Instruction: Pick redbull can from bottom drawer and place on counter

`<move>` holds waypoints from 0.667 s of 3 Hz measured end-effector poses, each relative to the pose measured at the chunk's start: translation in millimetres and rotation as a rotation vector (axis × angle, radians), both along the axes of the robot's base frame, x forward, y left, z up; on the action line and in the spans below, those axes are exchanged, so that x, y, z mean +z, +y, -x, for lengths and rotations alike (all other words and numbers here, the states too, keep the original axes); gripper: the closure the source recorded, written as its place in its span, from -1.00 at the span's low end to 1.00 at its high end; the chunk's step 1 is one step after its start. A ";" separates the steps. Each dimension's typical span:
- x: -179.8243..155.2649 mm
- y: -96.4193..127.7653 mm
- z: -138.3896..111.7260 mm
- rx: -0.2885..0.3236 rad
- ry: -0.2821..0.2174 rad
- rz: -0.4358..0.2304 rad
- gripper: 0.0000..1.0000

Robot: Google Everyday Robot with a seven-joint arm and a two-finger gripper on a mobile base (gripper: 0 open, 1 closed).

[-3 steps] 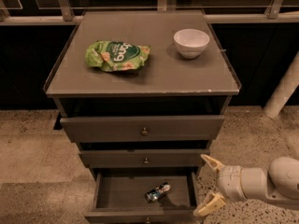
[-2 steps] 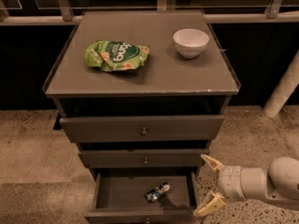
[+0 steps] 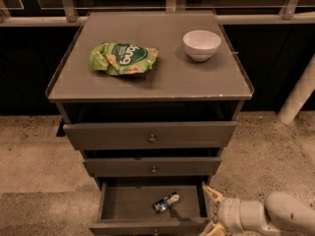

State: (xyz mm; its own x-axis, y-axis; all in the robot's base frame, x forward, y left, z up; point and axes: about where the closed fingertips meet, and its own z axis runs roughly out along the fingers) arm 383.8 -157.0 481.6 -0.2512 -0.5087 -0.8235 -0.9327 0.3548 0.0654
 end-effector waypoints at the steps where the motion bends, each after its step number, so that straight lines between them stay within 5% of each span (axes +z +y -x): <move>1: -15.8 8.4 7.3 0.002 0.030 -0.032 -1.00; 2: -18.4 7.9 8.4 -0.007 0.040 -0.041 -1.00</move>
Offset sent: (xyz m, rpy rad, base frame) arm -0.0100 0.0034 -0.0230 0.0557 0.0589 -0.0300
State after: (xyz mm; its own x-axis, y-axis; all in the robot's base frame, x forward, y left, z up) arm 375.4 -149.1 463.2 -0.2878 -0.4728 -0.8329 -0.9266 0.3571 0.1174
